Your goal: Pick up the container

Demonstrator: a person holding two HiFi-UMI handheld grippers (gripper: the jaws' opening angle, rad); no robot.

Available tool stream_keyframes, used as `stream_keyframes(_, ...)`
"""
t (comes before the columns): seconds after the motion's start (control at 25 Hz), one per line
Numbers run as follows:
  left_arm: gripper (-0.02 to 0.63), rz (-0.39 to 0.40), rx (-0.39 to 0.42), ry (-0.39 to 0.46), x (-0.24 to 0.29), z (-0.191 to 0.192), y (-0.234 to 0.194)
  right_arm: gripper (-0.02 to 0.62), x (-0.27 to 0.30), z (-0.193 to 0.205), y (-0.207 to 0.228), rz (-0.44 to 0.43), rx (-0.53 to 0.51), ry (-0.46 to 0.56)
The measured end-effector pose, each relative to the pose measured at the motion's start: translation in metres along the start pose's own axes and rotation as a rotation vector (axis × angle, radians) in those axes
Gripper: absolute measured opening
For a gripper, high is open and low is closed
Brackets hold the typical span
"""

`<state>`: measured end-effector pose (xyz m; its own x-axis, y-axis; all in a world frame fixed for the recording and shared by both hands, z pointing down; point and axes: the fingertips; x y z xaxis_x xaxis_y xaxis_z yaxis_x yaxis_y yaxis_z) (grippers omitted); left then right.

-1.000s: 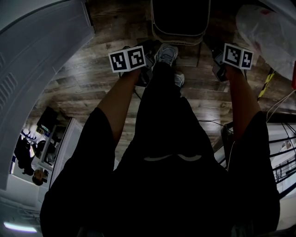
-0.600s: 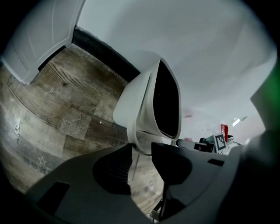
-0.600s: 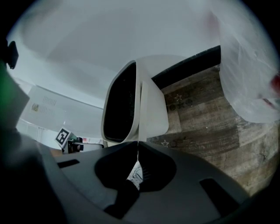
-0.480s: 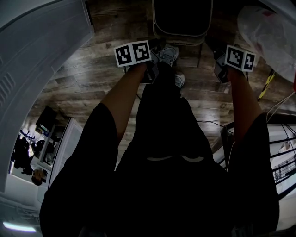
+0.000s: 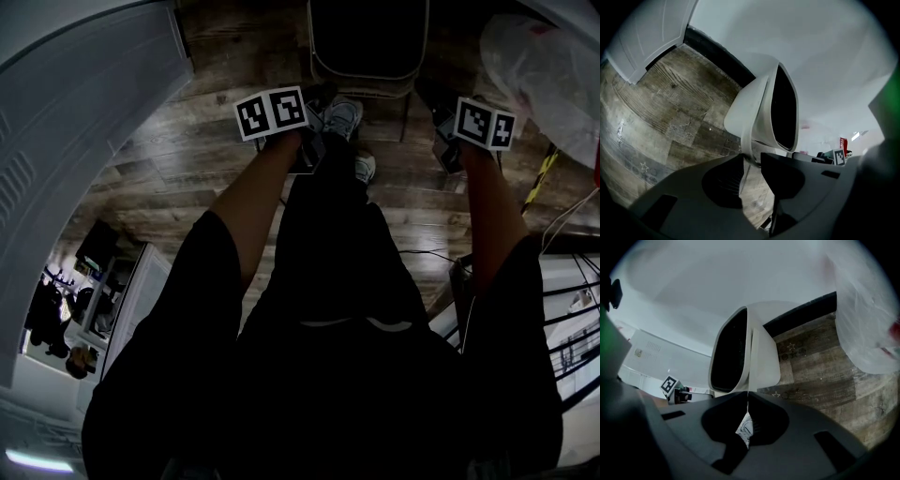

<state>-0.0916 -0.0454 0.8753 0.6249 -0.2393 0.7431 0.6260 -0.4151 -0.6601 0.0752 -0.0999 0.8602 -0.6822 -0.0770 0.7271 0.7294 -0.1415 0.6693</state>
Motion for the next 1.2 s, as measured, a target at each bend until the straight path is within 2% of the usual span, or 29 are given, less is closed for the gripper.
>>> stream_keyframes(0.4,0.121,-0.019,-0.025,0.002,-0.005,0.003,0.007,0.028,-0.007,0.0,-0.001,0.066,-0.111,-0.026)
stream_keyframes(0.52,0.121,-0.026,-0.031,-0.008,-0.008,0.003,0.009,0.029,-0.012,0.002,0.0,0.105,-0.184,-0.051)
stream_keyframes(0.68,0.121,-0.035,-0.055,-0.02,-0.014,0.004,0.014,0.033,-0.02,0.002,-0.007,0.109,-0.253,-0.053)
stream_keyframes(0.8,0.122,-0.038,-0.078,-0.027,-0.021,0.002,0.02,0.079,-0.029,0.0,-0.019,0.137,-0.326,-0.063)
stream_keyframes(0.96,0.123,-0.04,-0.108,-0.027,-0.03,0.001,0.03,0.144,-0.037,0.008,-0.039,0.159,-0.482,-0.114)
stream_keyframes(1.2,0.123,-0.08,-0.129,-0.037,-0.039,-0.001,0.042,0.198,-0.043,0.013,-0.069,0.227,-0.894,-0.212)
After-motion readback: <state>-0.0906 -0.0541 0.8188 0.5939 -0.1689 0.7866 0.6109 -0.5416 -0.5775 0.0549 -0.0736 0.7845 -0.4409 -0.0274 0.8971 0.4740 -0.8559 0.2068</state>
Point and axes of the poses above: the fingertips, and each gripper's own axes: x forward along the fingers, y to its right, z out of its underside, and after that the axes turned 2 degrees about -x, right-handed
